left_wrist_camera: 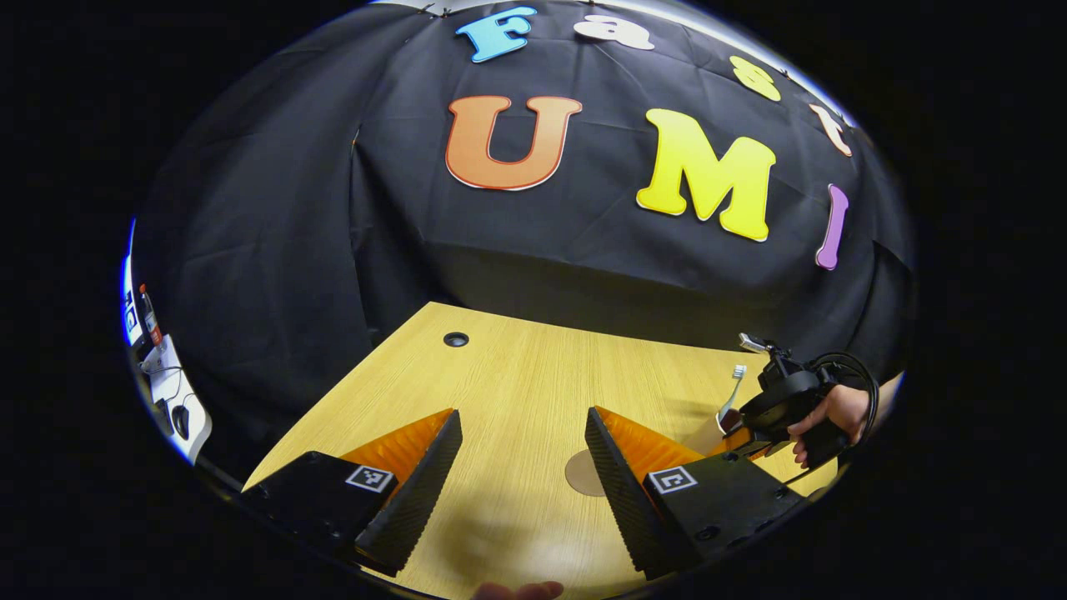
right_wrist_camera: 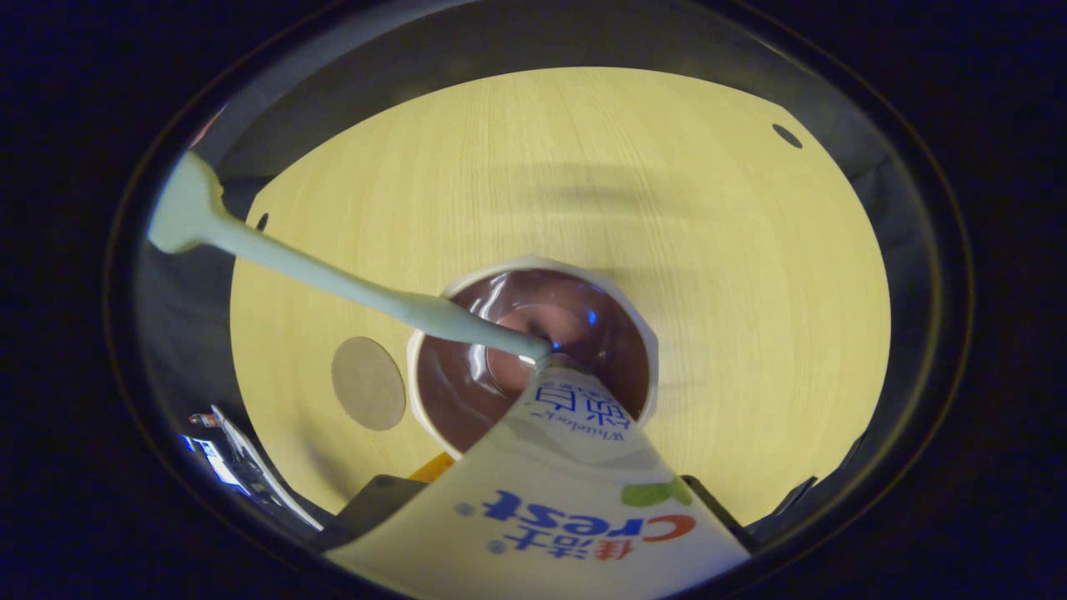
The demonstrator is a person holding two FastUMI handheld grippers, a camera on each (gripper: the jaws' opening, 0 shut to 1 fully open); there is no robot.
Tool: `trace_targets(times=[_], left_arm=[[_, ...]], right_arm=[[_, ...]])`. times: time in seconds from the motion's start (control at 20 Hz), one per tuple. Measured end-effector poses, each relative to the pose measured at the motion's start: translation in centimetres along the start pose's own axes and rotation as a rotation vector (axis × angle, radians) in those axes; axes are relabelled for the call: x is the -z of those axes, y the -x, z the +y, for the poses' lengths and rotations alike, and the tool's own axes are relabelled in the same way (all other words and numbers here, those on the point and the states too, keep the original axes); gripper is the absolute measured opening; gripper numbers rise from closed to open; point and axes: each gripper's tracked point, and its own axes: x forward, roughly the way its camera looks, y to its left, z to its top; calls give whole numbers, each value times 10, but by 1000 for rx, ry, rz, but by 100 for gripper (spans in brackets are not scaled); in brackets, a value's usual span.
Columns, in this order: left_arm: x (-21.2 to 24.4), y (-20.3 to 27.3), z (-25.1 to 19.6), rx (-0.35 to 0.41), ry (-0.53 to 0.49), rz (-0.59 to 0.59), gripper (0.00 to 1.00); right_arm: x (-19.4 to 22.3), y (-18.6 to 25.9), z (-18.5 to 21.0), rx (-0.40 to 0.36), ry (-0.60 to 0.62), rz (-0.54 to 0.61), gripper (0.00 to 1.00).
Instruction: Put the toothbrush and toothpaste on the desktop into the cup, then pick up the cup and place it on the coaster on the desktop.
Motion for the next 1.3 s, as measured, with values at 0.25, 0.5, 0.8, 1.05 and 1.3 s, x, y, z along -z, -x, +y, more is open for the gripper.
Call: trace_targets(times=[0.25, 0.5, 0.8, 1.05, 1.3], left_arm=[[3, 11, 11, -24, 19, -3, 95], [1, 27, 30, -63, 19, -28, 95], [3, 47, 61, -129, 54, -48, 95], [12, 57, 85, -176, 95, -43, 95], [12, 61, 99, -194, 91, -56, 95]], right_arm=[[5, 12, 42, -49, 79, -22, 62], [20, 14, 92, -85, 169, -12, 62], [34, 4, 133, -64, 267, 10, 63], [35, -5, 141, -2, 317, 13, 63], [43, -17, 137, 71, 315, 49, 64]])
